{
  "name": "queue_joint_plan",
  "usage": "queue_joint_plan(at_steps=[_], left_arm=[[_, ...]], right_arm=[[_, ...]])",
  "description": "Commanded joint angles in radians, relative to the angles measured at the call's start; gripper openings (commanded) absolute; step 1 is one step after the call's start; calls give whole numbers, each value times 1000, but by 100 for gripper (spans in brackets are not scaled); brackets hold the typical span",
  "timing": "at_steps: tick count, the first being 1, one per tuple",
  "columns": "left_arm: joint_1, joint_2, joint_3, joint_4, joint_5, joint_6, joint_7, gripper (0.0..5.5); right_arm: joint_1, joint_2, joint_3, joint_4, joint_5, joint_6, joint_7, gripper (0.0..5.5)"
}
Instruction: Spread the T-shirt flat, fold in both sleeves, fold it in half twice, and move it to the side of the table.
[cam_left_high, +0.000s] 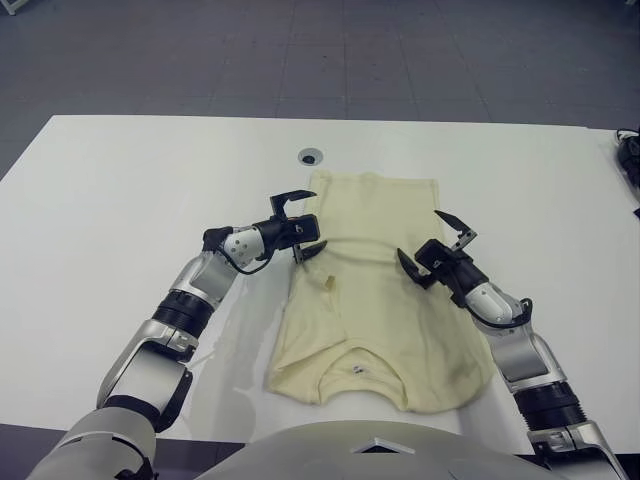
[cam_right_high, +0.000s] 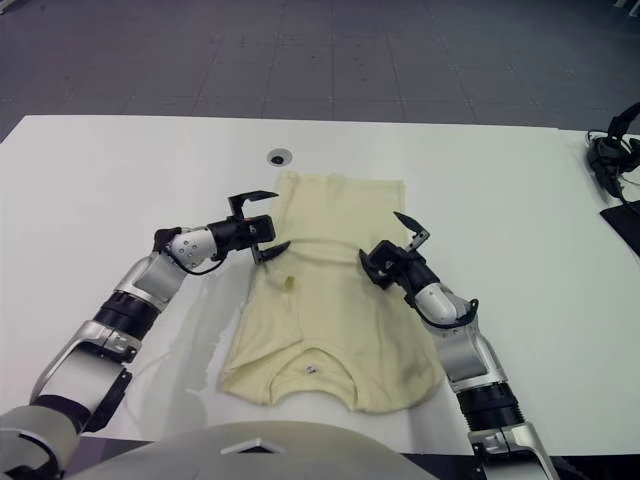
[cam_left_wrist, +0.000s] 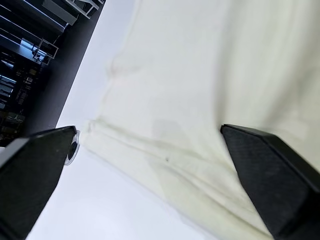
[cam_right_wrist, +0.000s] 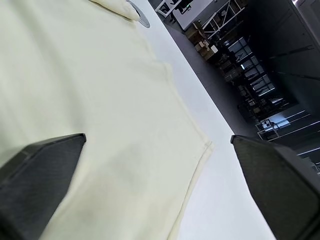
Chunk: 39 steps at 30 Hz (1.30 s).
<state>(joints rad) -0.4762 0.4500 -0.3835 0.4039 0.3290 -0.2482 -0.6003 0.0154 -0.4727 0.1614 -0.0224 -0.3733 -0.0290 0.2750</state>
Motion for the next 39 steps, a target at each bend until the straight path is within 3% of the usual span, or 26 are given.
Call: queue_joint_plan(at_steps=[1,15,27,39], left_arm=[[22,31,54,-34,-24,28,4,539],[59,58,48,5,6,26,-13,539],[-13,-50,134,-111,-96,64,60,539],[-65,-93,24,59,17,55,85,539]], right_arm=[[58,-37,22,32,-32,54,41,540],[66,-63,40,19,-30,64,47,540],[67,-64,55,11,-28,62,47,540],[62,-64,61,14,-29,59,45,540]])
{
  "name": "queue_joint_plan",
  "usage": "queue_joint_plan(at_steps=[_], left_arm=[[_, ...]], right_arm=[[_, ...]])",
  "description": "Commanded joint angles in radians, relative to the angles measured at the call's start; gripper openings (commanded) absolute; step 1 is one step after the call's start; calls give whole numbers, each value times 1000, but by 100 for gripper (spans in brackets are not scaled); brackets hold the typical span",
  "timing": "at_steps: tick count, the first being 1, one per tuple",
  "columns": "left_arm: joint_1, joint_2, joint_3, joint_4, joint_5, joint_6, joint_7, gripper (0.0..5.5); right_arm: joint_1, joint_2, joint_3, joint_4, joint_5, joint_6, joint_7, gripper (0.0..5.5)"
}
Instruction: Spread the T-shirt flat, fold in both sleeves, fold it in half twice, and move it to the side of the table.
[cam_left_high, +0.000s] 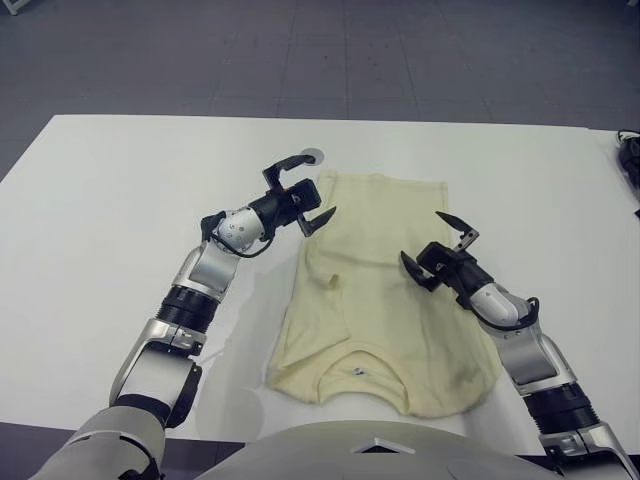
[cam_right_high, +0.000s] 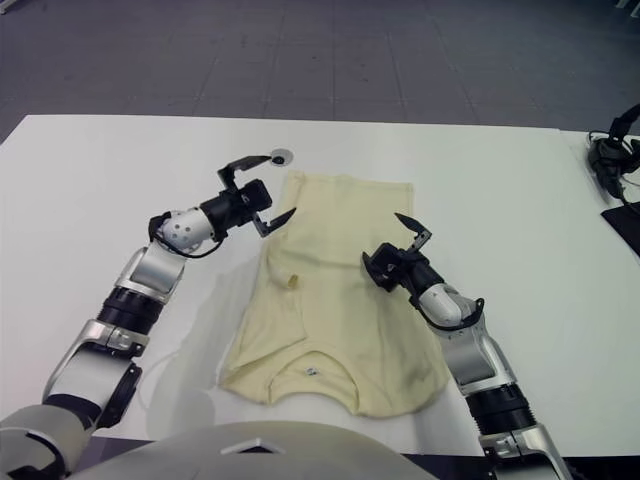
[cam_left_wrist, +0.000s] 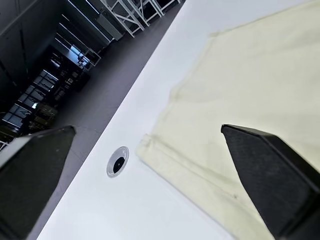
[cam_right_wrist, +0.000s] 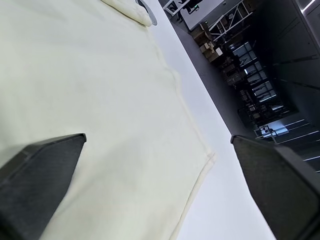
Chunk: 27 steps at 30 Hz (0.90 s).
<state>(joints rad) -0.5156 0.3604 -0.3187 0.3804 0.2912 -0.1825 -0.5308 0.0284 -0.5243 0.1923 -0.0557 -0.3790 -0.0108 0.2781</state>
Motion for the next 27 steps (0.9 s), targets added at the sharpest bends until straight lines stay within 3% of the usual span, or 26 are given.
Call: queue_joint_plan(at_steps=[1,9,27], left_arm=[[-30,-3,-50,113,71,-17,26,539],[-49,18,-72,237,111,-69,62,539],[37,153,-35,92,92,-47,-11,539]], right_arm=[[47,-12,32,48,-24,41,42,540],[45,-20,42,57,-34,43,45,540],[66,-58,73,62,-43,58,78,540]])
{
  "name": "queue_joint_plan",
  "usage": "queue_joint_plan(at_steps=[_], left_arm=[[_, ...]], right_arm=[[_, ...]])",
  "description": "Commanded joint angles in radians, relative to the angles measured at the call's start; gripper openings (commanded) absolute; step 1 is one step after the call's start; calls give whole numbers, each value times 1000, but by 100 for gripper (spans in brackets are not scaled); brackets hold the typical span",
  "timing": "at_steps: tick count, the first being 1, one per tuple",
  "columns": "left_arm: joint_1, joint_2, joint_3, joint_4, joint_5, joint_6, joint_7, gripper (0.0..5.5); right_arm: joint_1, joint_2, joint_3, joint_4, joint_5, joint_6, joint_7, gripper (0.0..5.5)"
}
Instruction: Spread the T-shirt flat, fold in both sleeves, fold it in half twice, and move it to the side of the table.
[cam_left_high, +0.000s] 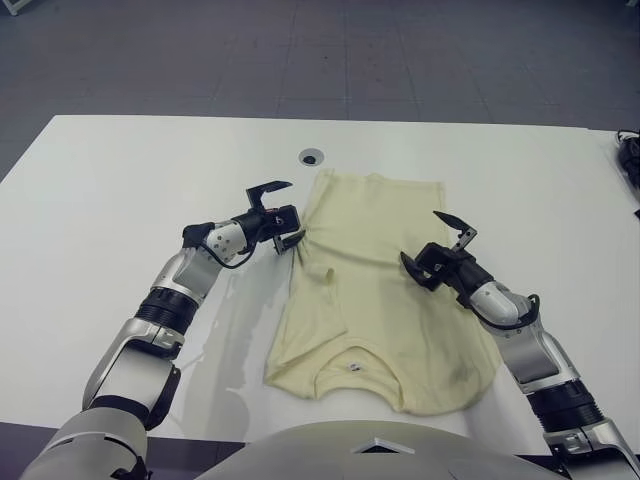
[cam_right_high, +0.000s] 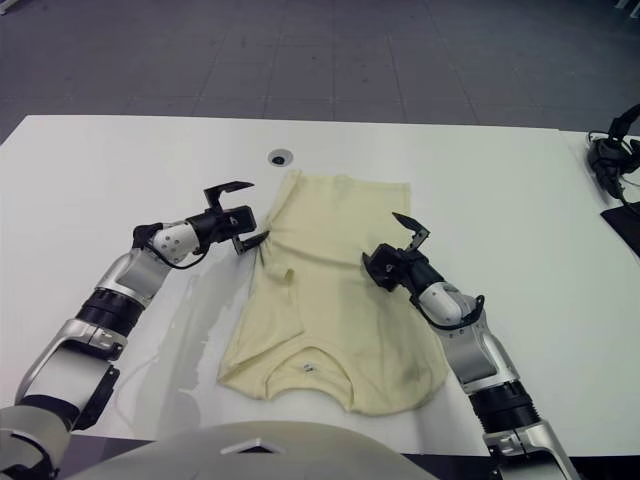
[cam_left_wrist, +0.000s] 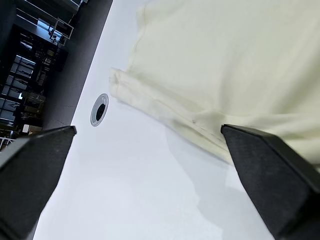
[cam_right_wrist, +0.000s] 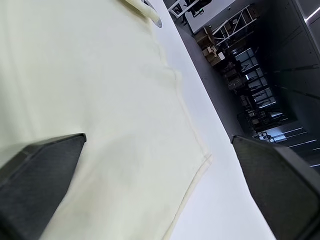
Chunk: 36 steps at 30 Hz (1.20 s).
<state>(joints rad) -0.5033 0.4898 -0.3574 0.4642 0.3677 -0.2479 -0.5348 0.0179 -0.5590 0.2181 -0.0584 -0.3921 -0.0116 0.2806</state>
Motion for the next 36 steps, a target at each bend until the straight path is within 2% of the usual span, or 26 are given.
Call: queue_joint_plan(at_steps=[1,16,25,33,36], left_arm=[[27,24,5,7,16,20,-7,539],[2,83,11,66,64,20,42,539],[16,93,23,21,43,23,23,539],[33,-18,92,-144,-145,44,-16,539],[62,-50,67,-222,-191,79,-76,539]], right_arm=[[76,-25,48,65,-29,58,77,540],[81,-34,55,50,-25,61,81,540],[83,-38,55,44,-23,64,84,540],[77,-35,56,45,-23,62,83,540],[73,-34,57,48,-23,61,83,540]])
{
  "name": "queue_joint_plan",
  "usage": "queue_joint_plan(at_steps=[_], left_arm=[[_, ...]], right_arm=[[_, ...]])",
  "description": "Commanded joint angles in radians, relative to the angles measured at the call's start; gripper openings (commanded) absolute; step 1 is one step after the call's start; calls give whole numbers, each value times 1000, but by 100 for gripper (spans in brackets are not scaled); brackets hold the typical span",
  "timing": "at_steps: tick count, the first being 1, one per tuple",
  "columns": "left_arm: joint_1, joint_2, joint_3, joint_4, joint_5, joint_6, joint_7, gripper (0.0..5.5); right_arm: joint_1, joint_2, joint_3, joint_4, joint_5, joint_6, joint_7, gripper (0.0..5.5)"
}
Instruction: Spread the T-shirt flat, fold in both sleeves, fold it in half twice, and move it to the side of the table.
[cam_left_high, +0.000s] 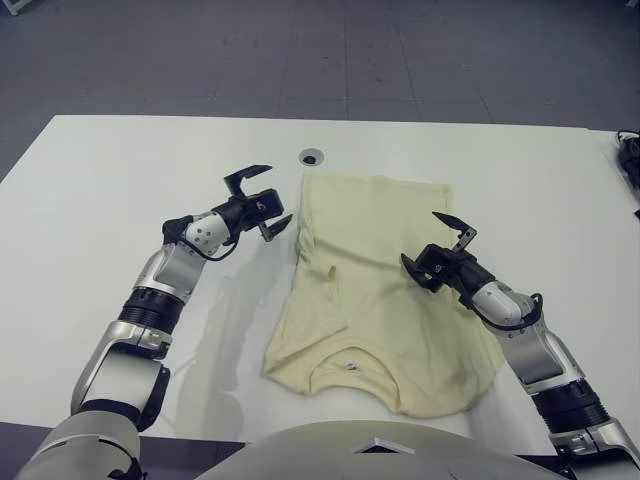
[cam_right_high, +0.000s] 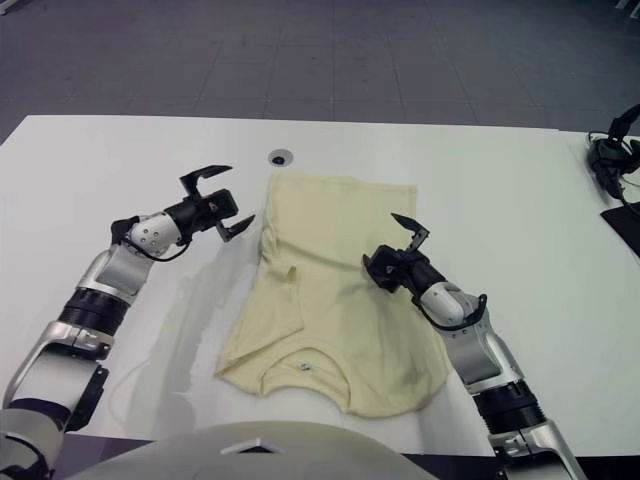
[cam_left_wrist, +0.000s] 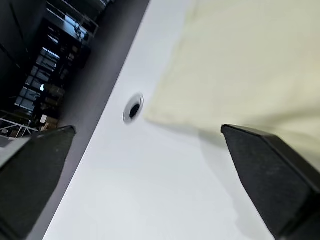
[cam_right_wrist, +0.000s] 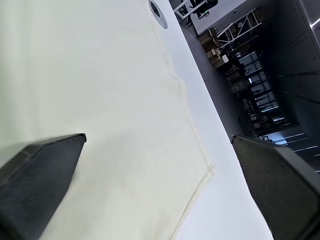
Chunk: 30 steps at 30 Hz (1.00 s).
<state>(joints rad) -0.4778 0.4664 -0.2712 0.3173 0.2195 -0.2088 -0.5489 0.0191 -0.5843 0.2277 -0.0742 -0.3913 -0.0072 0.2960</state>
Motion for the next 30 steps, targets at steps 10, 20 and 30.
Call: queue_joint_plan(at_steps=[10,20,30], left_arm=[[85,9,-125,-26,95,54,-93,539],[121,99,-88,-21,120,38,-88,539],[189,149,-33,-119,57,57,-134,539]], right_arm=[[66,-4,53,60,-27,63,69,540],[70,-11,53,55,-26,64,75,540],[97,-17,40,36,-16,75,75,540]])
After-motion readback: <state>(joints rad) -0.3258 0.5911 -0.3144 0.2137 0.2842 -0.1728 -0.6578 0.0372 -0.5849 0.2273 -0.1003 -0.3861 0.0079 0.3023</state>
